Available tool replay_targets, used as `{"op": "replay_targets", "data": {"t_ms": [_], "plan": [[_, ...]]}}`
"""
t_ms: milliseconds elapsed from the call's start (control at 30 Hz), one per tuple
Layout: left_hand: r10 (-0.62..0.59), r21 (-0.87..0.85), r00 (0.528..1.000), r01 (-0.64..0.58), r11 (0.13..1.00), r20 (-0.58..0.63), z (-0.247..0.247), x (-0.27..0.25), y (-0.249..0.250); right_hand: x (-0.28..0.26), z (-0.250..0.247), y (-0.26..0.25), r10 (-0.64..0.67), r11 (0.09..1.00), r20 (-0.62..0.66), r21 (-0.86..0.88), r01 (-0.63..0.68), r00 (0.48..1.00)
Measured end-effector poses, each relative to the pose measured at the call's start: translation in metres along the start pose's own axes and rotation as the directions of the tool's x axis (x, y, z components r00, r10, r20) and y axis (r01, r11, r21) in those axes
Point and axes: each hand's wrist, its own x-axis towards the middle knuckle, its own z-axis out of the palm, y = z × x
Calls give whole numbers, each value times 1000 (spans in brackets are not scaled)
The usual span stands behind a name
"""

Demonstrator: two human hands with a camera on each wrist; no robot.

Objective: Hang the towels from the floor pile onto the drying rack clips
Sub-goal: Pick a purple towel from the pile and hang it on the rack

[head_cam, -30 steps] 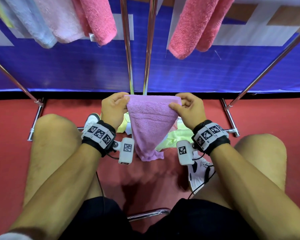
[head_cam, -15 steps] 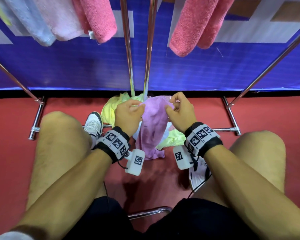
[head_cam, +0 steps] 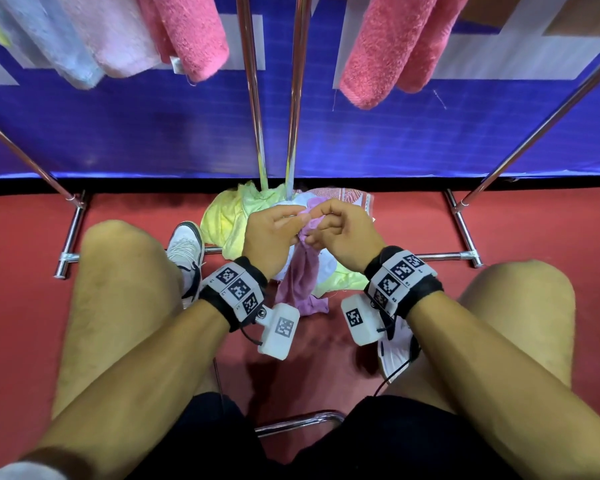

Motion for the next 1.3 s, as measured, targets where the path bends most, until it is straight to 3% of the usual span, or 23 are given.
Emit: {"op": "replay_targets", "data": {"t_ms": [333, 633, 833, 1067, 1167, 1300], "plan": [[81, 77, 992, -88, 993, 92, -6, -2, -8, 3, -3, 2, -45, 996, -25, -79, 42, 999], [38, 145, 983, -65, 987, 177, -8, -3, -9, 8, -7, 17, -119, 965, -18, -239, 111, 993], [35, 144, 981, -63, 988, 192, -14, 1, 0, 8, -12, 18, -188, 891, -10, -423, 166, 982], [164, 175, 969, -197, 965, 184, -25, 14, 11, 12, -22, 17, -253, 740, -12, -646, 186, 967], [181, 170, 972, -206, 964, 150, -30, 19, 9, 16, -24, 15, -306, 776, -43, -589, 223, 951], [199, 94, 972, -211, 973, 129, -29, 21, 13, 16, -22, 5, -284, 888, -168, -417, 192, 944]]}}
